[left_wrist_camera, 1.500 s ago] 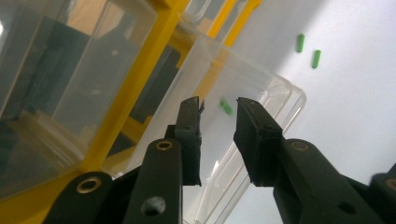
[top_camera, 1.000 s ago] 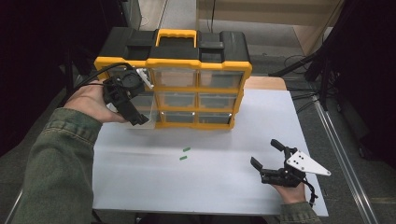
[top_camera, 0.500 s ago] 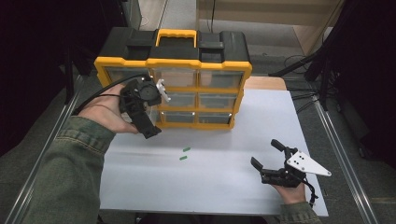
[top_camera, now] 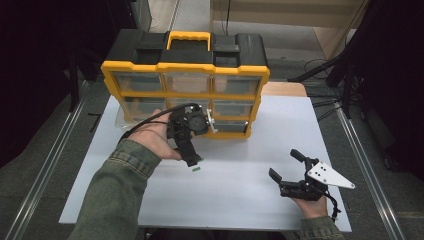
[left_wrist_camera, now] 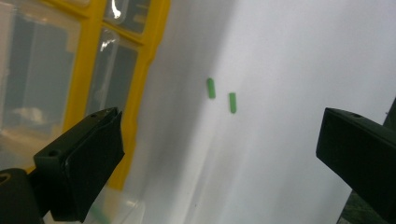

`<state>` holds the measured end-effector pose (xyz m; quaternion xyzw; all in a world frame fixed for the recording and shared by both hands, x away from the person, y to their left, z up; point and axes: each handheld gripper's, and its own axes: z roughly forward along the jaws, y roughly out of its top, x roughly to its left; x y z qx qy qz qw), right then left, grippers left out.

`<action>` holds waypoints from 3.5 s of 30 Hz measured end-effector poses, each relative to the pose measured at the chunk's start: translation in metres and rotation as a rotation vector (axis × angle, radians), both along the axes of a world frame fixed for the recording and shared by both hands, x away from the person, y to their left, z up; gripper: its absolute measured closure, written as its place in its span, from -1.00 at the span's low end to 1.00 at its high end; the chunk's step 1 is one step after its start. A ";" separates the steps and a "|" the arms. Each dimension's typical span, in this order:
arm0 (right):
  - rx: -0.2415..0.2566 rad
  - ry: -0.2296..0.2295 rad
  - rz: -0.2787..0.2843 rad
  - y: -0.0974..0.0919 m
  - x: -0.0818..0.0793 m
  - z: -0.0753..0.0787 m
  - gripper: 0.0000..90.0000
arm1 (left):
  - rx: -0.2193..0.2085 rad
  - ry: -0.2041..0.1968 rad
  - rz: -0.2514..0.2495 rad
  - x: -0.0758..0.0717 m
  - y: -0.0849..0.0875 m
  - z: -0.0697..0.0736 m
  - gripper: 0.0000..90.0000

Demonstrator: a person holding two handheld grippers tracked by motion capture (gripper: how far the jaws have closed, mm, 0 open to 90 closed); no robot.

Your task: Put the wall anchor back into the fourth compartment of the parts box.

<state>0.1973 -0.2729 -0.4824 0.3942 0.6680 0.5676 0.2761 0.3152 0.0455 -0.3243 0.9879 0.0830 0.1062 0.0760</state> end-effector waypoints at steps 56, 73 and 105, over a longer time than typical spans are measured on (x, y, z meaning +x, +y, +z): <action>-0.011 0.015 0.020 0.003 0.001 -0.001 -0.91 | 0.068 0.159 0.055 0.005 0.002 -0.144 -0.12; -0.016 0.022 0.033 0.004 0.001 -0.002 -0.90 | 0.052 0.141 0.048 0.014 0.003 -0.144 0.44; -0.009 0.018 0.027 0.002 0.000 -0.001 -0.90 | 0.055 0.157 -0.006 0.000 0.000 -0.099 0.86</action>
